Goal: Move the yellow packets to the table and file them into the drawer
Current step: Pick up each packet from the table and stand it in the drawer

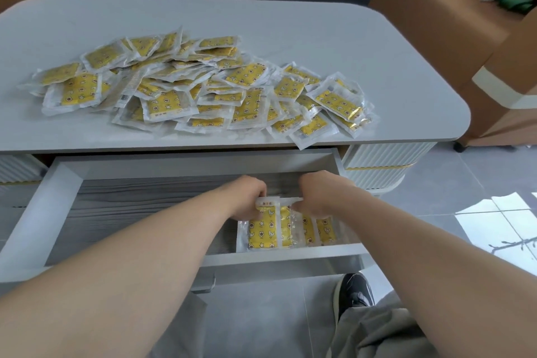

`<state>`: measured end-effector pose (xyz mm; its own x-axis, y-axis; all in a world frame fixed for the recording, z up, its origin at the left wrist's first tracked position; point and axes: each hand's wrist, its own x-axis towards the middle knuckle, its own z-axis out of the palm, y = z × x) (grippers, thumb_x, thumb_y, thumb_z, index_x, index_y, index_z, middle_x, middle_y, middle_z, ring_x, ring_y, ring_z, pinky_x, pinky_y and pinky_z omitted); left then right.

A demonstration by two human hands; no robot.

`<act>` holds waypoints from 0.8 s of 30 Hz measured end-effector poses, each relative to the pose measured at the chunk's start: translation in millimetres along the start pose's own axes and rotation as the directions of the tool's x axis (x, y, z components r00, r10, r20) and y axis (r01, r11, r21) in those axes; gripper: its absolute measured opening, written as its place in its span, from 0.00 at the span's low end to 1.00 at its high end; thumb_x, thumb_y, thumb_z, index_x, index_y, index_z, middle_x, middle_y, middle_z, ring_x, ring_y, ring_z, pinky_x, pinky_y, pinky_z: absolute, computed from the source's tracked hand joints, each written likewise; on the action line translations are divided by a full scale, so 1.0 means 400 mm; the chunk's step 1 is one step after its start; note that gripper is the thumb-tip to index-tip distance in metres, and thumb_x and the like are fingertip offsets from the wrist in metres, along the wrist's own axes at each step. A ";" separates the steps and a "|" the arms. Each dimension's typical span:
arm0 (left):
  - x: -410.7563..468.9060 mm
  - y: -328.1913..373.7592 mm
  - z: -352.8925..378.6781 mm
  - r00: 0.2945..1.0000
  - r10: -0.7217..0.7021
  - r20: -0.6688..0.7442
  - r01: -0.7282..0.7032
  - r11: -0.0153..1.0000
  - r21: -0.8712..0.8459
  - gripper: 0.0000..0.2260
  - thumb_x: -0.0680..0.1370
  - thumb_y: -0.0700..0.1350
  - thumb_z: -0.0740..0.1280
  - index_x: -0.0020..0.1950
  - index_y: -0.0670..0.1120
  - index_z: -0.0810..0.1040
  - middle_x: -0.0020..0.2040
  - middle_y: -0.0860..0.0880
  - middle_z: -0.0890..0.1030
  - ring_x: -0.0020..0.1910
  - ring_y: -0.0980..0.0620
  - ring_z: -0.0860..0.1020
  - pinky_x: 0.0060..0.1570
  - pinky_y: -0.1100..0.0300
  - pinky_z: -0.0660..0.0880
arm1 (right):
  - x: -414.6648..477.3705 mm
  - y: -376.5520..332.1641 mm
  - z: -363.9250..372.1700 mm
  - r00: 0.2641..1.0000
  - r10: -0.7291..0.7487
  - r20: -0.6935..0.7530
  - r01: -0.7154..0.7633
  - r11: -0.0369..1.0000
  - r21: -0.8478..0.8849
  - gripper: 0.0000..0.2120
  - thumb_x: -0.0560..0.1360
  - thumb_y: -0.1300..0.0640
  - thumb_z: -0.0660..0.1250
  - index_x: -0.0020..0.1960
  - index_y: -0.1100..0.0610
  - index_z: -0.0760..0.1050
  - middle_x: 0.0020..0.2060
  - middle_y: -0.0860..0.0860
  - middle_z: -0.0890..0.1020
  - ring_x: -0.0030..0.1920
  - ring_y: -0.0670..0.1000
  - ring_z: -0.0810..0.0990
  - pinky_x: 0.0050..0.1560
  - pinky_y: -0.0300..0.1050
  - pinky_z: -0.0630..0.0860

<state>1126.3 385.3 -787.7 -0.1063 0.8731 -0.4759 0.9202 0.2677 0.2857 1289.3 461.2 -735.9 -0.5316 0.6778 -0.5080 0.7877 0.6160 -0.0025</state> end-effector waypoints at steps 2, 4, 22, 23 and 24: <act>-0.001 0.003 0.008 1.000 -0.007 0.001 0.007 0.998 0.059 0.12 0.75 0.52 0.73 0.53 0.52 0.74 0.52 0.52 0.77 0.49 0.49 0.77 0.43 0.56 0.76 | -0.008 0.002 -0.013 1.000 -0.013 -0.013 0.013 1.000 -0.003 0.14 0.80 0.43 0.65 0.54 0.54 0.76 0.46 0.50 0.79 0.46 0.53 0.80 0.38 0.45 0.73; -0.005 0.008 0.015 1.000 0.002 -0.006 -0.001 0.985 0.172 0.17 0.75 0.55 0.72 0.59 0.50 0.74 0.54 0.51 0.77 0.51 0.48 0.77 0.46 0.54 0.76 | -0.015 0.005 -0.029 0.999 -0.020 -0.037 0.020 1.000 -0.002 0.14 0.80 0.44 0.65 0.55 0.54 0.75 0.45 0.49 0.78 0.47 0.53 0.79 0.40 0.46 0.73; -0.143 0.142 -0.215 0.828 -0.060 -0.558 0.155 0.980 0.124 0.07 0.79 0.51 0.68 0.46 0.48 0.78 0.41 0.49 0.80 0.40 0.47 0.79 0.38 0.54 0.78 | -0.059 0.078 -0.140 0.990 0.117 0.080 -0.134 0.587 0.799 0.21 0.82 0.42 0.62 0.49 0.60 0.81 0.43 0.53 0.87 0.37 0.52 0.85 0.33 0.40 0.73; -0.148 0.134 -0.224 0.784 -0.066 -0.618 0.158 0.983 0.095 0.08 0.80 0.51 0.66 0.47 0.48 0.78 0.42 0.49 0.81 0.40 0.46 0.79 0.38 0.53 0.78 | -0.057 0.068 -0.139 0.987 0.124 0.102 -0.151 0.509 0.848 0.23 0.83 0.41 0.61 0.49 0.60 0.81 0.40 0.52 0.87 0.36 0.52 0.85 0.33 0.40 0.72; -0.149 0.125 -0.228 0.744 -0.071 -0.664 0.161 0.984 0.075 0.08 0.81 0.52 0.66 0.48 0.48 0.79 0.44 0.50 0.81 0.41 0.46 0.79 0.38 0.53 0.78 | -0.054 0.055 -0.139 0.983 0.132 0.128 -0.173 0.423 0.889 0.24 0.83 0.40 0.60 0.48 0.60 0.81 0.37 0.52 0.86 0.33 0.52 0.84 0.32 0.40 0.71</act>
<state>1144.2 384.0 -669.1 -0.3948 0.9014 0.1779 0.9167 0.3735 0.1422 1300.9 482.5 -677.2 -0.3784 0.6962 -0.6100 0.7021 -0.2136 -0.6793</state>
